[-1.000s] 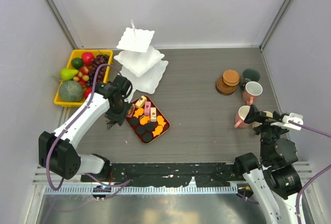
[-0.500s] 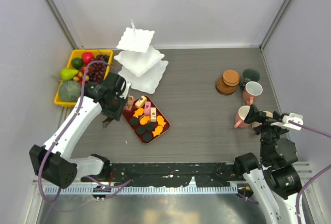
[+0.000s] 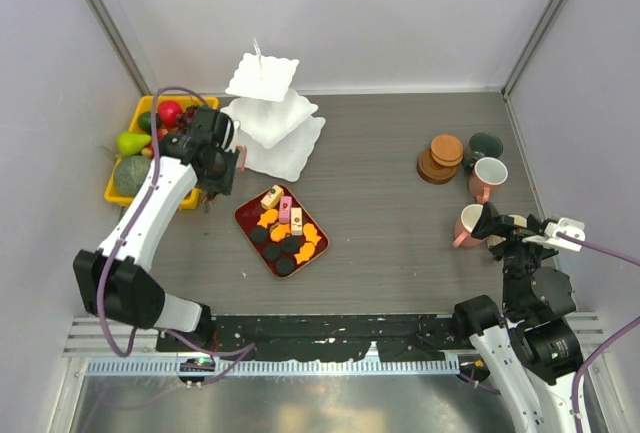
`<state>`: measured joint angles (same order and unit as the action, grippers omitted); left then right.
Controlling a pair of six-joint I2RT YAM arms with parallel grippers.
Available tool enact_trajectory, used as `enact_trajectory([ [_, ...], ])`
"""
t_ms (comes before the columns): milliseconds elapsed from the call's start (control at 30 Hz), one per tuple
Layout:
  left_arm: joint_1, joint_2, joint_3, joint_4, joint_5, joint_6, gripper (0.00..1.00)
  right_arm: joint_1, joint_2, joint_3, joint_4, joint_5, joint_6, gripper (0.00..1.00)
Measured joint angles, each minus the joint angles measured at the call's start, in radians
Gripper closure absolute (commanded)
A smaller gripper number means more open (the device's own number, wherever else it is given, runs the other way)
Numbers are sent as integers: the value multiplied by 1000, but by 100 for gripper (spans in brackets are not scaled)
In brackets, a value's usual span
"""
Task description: Serve the afternoon tea
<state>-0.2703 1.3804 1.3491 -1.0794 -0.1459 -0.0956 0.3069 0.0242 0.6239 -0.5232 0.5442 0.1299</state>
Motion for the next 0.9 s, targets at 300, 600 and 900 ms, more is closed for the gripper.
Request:
enact_trajectory([
  [300, 96, 238, 100, 169, 34, -43, 79, 0, 0, -1, 0, 1, -1, 5],
  [600, 102, 389, 188, 242, 90, -83, 77, 0, 0, -1, 0, 4, -1, 5],
  [900, 102, 501, 295, 270, 154, -111, 73, 0, 1, -2, 0, 9, -4, 5],
])
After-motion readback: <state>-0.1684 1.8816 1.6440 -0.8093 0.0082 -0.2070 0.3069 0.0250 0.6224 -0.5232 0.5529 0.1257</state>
